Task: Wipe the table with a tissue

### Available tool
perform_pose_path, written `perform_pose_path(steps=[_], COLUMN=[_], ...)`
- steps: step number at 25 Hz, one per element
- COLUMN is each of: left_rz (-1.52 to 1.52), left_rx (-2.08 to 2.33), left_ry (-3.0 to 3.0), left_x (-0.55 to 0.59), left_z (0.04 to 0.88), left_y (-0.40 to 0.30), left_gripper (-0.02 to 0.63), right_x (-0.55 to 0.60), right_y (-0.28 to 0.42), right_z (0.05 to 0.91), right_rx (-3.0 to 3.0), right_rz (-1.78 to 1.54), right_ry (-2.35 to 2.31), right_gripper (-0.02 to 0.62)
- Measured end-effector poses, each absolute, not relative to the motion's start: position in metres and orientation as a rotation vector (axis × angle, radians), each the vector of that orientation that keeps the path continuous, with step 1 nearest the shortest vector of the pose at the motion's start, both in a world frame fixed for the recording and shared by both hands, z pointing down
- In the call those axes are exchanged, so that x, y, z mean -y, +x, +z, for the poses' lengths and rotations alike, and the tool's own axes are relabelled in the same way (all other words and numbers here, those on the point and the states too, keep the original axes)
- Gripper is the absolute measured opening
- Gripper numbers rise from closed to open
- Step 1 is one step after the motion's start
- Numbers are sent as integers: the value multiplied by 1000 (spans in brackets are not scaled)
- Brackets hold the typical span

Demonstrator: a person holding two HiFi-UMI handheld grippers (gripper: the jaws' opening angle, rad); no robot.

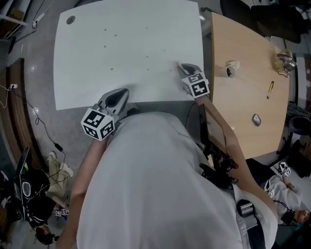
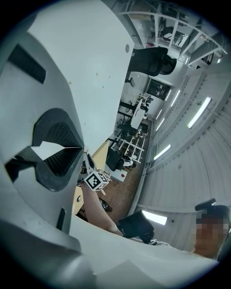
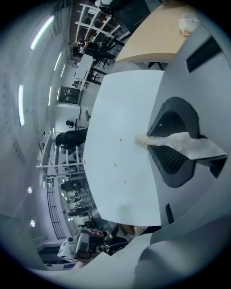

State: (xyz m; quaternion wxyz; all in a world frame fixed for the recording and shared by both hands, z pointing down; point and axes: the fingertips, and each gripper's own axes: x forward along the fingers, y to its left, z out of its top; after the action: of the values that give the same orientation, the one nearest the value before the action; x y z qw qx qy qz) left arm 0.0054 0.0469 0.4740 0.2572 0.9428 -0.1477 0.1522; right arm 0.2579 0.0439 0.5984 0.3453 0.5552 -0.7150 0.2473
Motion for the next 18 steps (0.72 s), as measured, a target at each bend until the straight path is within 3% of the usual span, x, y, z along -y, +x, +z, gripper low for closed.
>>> perform_pose_path(steps=[18], left_rz=[301], left_rx=[252], left_ry=[2584], left_x=[-22], left_z=[459], left_y=[-11], left_gripper=[6], right_x=[-51], right_y=[216], right_z=[613], right_rx=[1771], right_rz=[661], right_ry=[1392], right_gripper=[58])
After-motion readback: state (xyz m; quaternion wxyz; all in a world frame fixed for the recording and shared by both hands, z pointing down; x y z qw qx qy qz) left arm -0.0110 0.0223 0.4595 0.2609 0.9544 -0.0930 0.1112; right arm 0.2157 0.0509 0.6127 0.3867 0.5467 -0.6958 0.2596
